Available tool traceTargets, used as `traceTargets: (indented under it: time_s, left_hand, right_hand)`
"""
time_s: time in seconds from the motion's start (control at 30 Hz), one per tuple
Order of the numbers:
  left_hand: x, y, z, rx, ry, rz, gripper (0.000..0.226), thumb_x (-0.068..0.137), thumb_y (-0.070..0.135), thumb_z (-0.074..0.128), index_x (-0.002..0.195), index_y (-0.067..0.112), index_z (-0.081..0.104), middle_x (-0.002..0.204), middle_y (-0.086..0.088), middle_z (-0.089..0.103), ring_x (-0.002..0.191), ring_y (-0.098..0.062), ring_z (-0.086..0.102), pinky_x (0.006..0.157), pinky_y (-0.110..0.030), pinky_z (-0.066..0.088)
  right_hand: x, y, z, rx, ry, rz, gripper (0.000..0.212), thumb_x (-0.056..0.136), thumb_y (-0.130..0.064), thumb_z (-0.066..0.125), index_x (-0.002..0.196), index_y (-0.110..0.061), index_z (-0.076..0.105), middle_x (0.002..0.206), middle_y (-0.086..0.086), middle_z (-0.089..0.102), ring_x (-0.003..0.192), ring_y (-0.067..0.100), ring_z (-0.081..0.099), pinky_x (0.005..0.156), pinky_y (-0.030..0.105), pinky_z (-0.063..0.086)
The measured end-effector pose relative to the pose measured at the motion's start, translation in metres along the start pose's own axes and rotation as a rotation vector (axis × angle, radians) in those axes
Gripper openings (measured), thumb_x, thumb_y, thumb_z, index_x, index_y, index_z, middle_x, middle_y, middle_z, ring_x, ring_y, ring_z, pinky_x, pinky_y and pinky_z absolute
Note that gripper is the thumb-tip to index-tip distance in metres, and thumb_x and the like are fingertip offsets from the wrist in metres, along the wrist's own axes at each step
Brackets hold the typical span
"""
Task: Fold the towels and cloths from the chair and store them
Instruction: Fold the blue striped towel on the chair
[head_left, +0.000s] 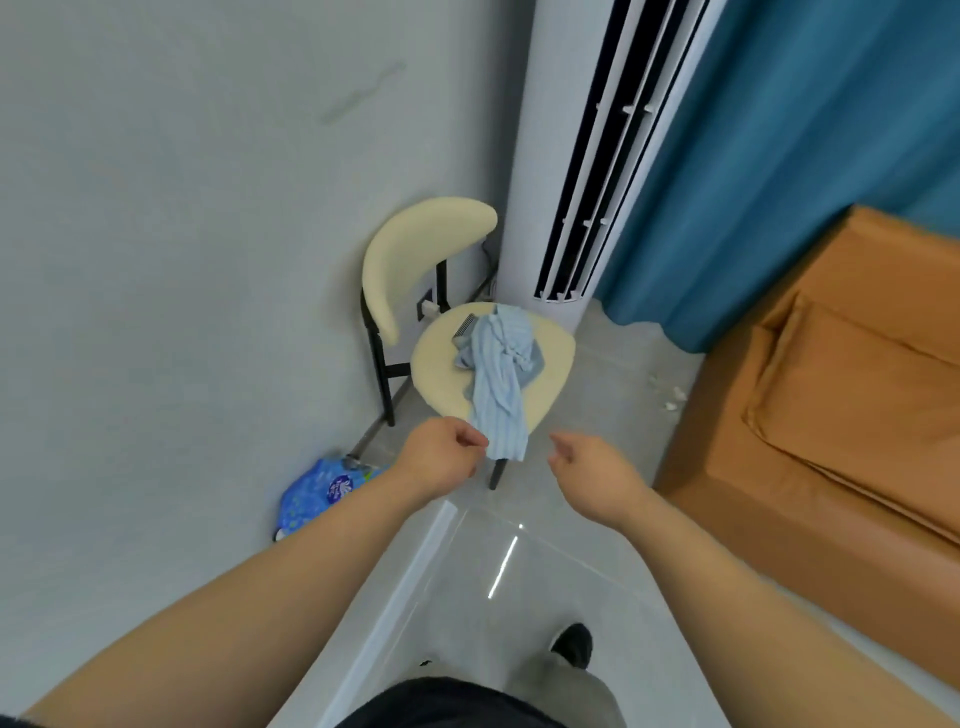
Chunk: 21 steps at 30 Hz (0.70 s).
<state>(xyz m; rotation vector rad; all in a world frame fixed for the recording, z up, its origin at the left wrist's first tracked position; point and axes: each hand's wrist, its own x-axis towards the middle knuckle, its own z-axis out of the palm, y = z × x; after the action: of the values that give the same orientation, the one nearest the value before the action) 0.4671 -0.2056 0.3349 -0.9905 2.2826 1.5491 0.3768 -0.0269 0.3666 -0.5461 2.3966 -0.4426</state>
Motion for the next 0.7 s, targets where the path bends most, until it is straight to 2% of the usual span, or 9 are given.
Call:
traceTargets:
  time_s: [0.13,0.27,0.4,0.47,0.53,0.6,0.7]
  left_hand:
    - [0.073,0.050,0.032,-0.057,0.050,-0.024,0.011,0.092,0.012,0.062,0.098,0.017,0.070,0.092,-0.001,0.072,0.079,-0.013,0.072,0.072,-0.027,0.056]
    - [0.122,0.107,0.056,-0.153,0.183,-0.091,0.011,0.093,0.011,0.063,0.099,0.014,0.071,0.093,0.000,0.072,0.068,-0.007,0.070,0.077,-0.035,0.059]
    - [0.156,0.158,0.069,-0.202,0.247,-0.111,0.012,0.094,0.013,0.062,0.101,0.015,0.072,0.093,0.000,0.073,0.070,-0.007,0.071,0.075,-0.031,0.059]
    - [0.173,0.178,0.071,-0.212,0.291,-0.125,0.012,0.094,0.015,0.062,0.100,0.017,0.073,0.091,0.003,0.073,0.071,-0.006,0.071,0.078,-0.036,0.059]
    - [0.192,0.192,0.072,-0.219,0.330,-0.147,0.012,0.094,0.016,0.062,0.099,0.018,0.072,0.091,0.006,0.073,0.068,-0.002,0.070,0.076,-0.031,0.058]
    - [0.216,0.197,0.072,-0.227,0.370,-0.183,0.013,0.093,0.015,0.062,0.100,0.018,0.072,0.091,0.008,0.072,0.068,-0.002,0.071,0.072,-0.023,0.056]
    - [0.256,0.199,0.073,-0.280,0.413,-0.253,0.013,0.093,0.014,0.061,0.101,0.016,0.072,0.094,0.004,0.072,0.071,-0.006,0.072,0.074,-0.026,0.057]
  right_hand:
    - [0.078,0.037,-0.056,0.014,-0.020,-0.068,0.043,0.107,-0.022,0.037,0.146,-0.004,0.044,0.149,0.012,0.050,0.135,0.028,0.047,0.108,0.032,0.036]
    - [0.141,0.060,-0.127,0.027,-0.047,-0.173,0.042,0.108,-0.019,0.038,0.148,-0.009,0.044,0.148,0.009,0.051,0.134,0.026,0.048,0.099,0.024,0.036]
    - [0.204,0.071,-0.186,-0.050,-0.098,-0.263,0.034,0.107,-0.021,0.038,0.131,-0.007,0.057,0.122,0.011,0.063,0.115,0.032,0.057,0.095,0.032,0.046]
    - [0.235,0.068,-0.206,-0.085,-0.124,-0.300,0.040,0.107,-0.024,0.039,0.139,-0.005,0.053,0.135,0.012,0.059,0.125,0.030,0.053,0.103,0.034,0.043]
    - [0.265,0.063,-0.220,-0.128,-0.163,-0.354,0.045,0.107,-0.027,0.038,0.148,-0.009,0.047,0.150,0.009,0.050,0.138,0.027,0.045,0.110,0.031,0.036]
    - [0.295,0.060,-0.229,-0.170,-0.200,-0.407,0.047,0.107,-0.029,0.038,0.151,-0.014,0.044,0.153,0.006,0.047,0.141,0.025,0.042,0.110,0.029,0.034]
    - [0.340,0.058,-0.246,-0.243,-0.251,-0.452,0.046,0.107,-0.031,0.039,0.151,-0.017,0.042,0.150,0.007,0.050,0.136,0.025,0.047,0.106,0.030,0.038]
